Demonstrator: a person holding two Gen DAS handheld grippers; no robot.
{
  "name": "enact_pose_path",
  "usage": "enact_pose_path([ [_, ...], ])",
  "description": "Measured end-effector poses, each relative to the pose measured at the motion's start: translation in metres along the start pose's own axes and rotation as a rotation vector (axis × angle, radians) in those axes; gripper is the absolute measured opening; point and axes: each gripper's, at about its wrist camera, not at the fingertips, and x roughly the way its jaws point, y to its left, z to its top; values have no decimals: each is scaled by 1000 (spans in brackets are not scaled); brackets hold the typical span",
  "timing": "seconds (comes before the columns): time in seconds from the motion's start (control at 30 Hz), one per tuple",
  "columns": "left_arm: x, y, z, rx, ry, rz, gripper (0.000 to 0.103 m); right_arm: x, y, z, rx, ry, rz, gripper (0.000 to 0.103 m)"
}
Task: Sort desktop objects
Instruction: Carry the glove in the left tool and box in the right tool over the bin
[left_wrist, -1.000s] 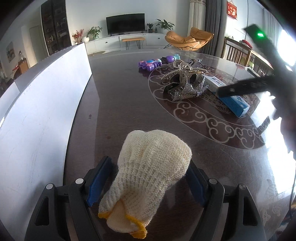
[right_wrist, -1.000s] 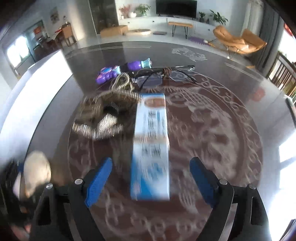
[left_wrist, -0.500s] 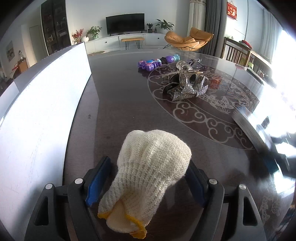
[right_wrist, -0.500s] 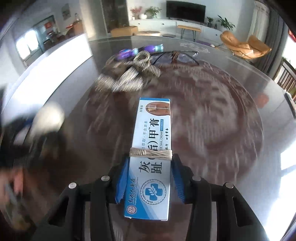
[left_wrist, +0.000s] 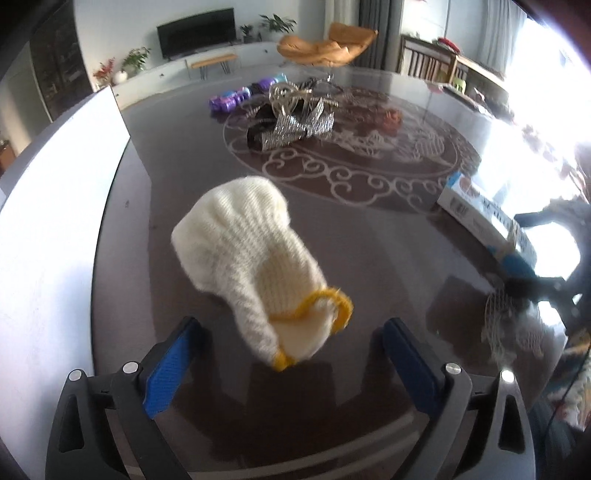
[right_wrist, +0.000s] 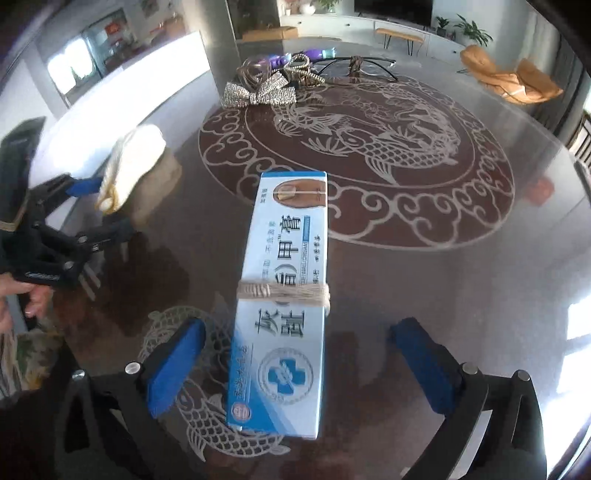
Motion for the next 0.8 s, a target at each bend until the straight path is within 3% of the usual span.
enact_pose_path([
  [0.13, 2, 11, 4, -6, 60, 2, 100, 9, 6, 10, -31, 43, -36, 103],
  [0.27, 5, 7, 11, -11, 82, 13, 100, 13, 6, 25, -46, 140, 3, 103],
  [0.3, 6, 5, 14, -12, 76, 24, 100, 12, 7, 28, -47, 146, 16, 96],
  [0.37, 11, 3, 24, -27, 56, 64, 100, 6, 8, 33, -60, 128, -26, 63],
  [0.4, 13, 3, 28, -38, 44, 76, 94, 4, 7, 35, -51, 133, -19, 45],
  [0.43, 14, 4, 32, -56, 25, 75, 69, 4, 6, 35, -34, 151, -10, 44],
  [0.5, 12, 10, 39, -112, -17, 33, 39, 1, 8, 33, -35, 158, -15, 44],
  [0.63, -7, 9, 39, -113, -80, 9, 37, -19, 7, 30, -6, 122, 9, 44],
  [0.8, -69, 35, 25, -214, -180, -117, 37, -59, 22, 61, -3, 35, 55, 44],
])
